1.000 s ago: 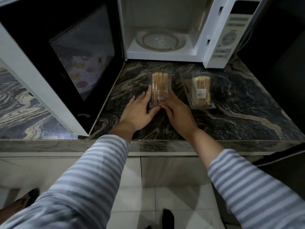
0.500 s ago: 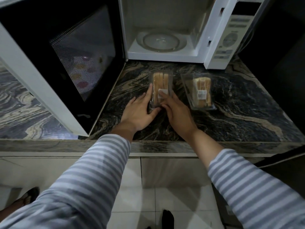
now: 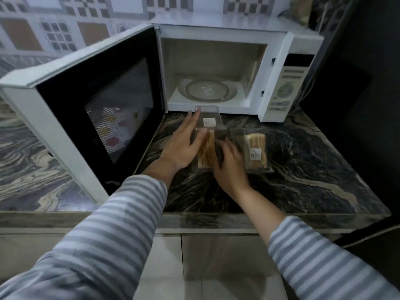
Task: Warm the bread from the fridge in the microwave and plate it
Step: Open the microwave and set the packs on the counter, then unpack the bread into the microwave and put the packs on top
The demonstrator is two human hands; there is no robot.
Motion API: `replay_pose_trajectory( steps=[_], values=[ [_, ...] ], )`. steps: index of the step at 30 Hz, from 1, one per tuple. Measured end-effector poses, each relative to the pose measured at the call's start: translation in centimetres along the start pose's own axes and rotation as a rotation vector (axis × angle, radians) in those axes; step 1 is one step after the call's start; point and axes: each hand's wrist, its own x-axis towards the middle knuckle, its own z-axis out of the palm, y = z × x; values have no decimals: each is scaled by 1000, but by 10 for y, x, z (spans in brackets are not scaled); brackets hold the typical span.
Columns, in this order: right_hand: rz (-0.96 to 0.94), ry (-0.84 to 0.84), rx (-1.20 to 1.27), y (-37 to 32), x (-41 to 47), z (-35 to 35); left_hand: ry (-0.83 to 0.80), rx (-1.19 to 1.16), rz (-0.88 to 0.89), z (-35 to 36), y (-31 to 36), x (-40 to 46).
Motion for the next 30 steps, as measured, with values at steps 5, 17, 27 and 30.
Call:
replay_pose_trajectory(
  steps=[5,17,27,30],
  values=[
    [70,-125,-125,-19,42,18,4,-25,1,-15,10,30],
    [130,-102,-227,-31,57,31,-11,-34,-19,-18,7,41],
    [169,-18,-219,-45,33,-17,-40,-51,-33,-15,22,36],
    [186,8,-178,-39,7,-34,-41,-45,-40,-11,24,26]
  ],
)
